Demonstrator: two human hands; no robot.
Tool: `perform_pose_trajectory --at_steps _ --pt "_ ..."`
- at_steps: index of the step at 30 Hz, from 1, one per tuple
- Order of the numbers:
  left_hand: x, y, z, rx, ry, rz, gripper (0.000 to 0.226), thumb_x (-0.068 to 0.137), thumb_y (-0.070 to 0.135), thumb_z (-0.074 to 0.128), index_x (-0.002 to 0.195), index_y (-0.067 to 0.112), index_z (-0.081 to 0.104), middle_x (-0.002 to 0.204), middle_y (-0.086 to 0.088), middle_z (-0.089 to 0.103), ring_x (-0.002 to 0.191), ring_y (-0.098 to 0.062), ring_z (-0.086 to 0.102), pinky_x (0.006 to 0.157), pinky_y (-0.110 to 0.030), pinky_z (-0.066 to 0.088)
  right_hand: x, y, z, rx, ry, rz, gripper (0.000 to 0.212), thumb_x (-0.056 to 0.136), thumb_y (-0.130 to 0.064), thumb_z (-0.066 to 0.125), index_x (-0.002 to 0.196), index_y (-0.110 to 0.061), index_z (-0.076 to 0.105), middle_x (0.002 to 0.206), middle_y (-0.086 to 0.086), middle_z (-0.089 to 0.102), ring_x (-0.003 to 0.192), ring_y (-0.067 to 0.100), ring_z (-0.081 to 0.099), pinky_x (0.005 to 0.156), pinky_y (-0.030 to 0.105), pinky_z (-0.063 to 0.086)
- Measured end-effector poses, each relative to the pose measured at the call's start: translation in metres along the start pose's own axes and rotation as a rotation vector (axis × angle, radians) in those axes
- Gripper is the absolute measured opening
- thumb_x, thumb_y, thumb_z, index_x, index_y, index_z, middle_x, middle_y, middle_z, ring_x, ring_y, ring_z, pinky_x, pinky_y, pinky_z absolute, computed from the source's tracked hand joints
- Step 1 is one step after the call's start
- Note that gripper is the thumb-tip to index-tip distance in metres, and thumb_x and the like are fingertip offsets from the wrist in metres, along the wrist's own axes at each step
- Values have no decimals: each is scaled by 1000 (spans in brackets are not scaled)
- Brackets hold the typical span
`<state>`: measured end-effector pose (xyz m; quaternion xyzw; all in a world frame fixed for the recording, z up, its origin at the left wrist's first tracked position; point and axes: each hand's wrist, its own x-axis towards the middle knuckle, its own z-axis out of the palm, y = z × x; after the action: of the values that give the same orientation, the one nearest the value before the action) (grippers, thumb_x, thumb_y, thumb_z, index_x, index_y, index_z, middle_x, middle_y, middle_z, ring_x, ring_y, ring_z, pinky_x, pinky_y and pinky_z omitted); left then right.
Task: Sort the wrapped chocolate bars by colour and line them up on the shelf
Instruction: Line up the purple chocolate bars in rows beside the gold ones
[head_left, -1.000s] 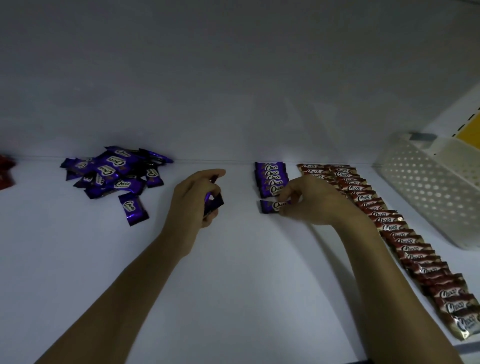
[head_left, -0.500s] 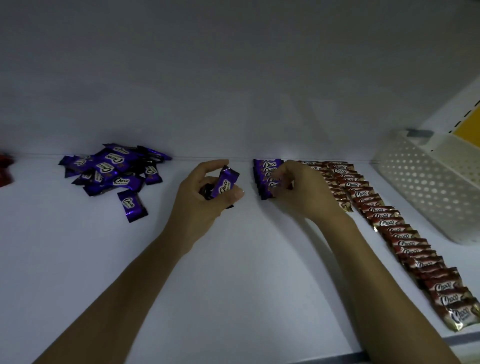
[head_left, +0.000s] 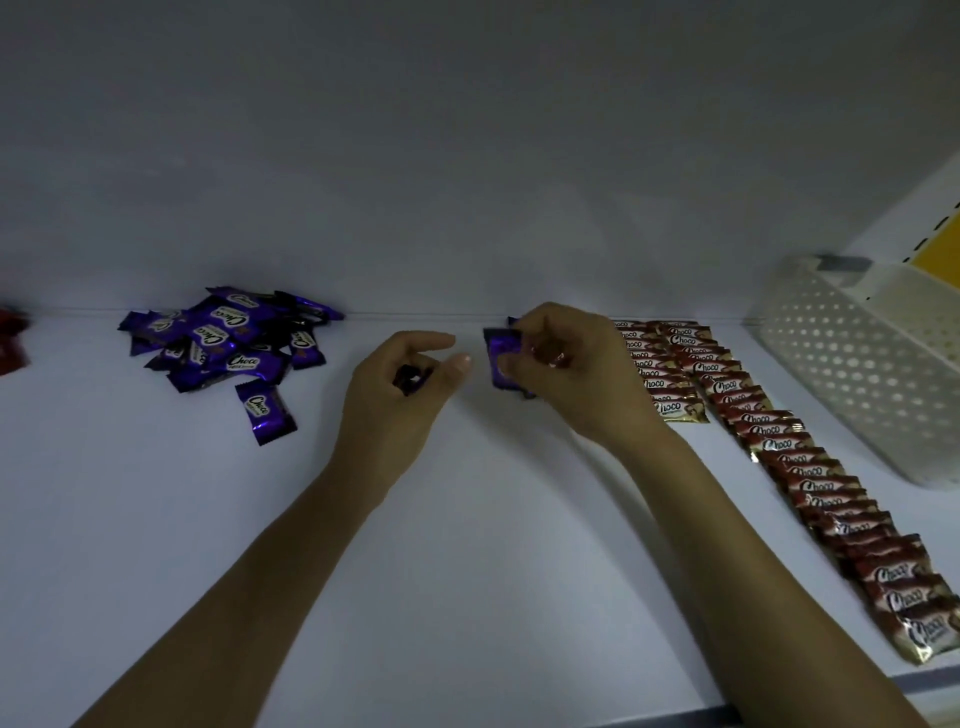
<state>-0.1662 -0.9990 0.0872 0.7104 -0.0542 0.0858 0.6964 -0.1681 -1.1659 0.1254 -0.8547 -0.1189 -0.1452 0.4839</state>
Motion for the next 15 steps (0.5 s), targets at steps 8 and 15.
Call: perform_pose_trajectory --at_steps 8,15 --pt "7 -2 -8 -100 176 -18 6 88 19 65 86 24 63 70 3 56 50 -4 42 44 -10 34 -1 12 3 -306 -337 -66 40 71 18 48 67 -13 73 88 2 69 86 18 65 78 22 48" --pt "7 -1 -5 -84 204 -51 10 92 21 61 82 23 61 68 3 56 44 -1 46 40 -9 32 -6 6 11 -621 -66 -32 16 85 -32 61 90 -17 68 81 -4 61 86 16 53 75 29 34"
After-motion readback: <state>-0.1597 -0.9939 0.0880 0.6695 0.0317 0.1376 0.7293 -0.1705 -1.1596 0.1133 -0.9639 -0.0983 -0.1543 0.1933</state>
